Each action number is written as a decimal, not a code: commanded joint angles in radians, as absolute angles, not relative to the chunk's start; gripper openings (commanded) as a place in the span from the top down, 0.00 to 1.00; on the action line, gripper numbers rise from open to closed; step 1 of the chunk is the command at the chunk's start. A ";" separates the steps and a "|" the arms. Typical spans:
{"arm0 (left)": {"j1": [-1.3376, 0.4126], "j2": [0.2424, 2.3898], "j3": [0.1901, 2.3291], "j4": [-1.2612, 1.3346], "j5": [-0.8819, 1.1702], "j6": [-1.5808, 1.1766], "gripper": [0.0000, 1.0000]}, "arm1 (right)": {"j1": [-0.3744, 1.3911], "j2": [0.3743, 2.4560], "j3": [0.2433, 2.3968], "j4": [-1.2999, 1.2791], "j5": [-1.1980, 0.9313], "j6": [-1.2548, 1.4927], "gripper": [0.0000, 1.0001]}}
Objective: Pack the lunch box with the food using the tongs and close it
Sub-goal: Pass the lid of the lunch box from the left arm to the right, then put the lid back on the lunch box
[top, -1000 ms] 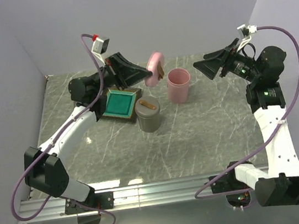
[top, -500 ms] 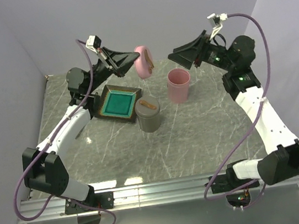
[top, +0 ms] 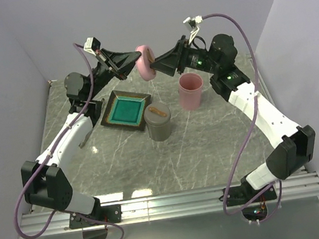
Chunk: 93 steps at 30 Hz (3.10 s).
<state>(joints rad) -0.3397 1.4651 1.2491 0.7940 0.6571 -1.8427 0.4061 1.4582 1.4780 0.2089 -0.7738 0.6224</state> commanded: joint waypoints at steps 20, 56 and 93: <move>-0.330 1.411 1.221 0.900 0.640 -1.875 1.00 | 0.476 1.474 1.516 0.244 -0.738 0.607 0.80; -0.195 1.327 1.485 -0.193 0.595 -0.737 0.01 | 0.265 1.796 2.137 -0.940 -0.332 -0.348 1.00; -0.192 1.275 1.401 -0.201 0.637 -0.703 0.01 | 0.239 2.141 2.358 -1.184 -0.252 -0.471 1.00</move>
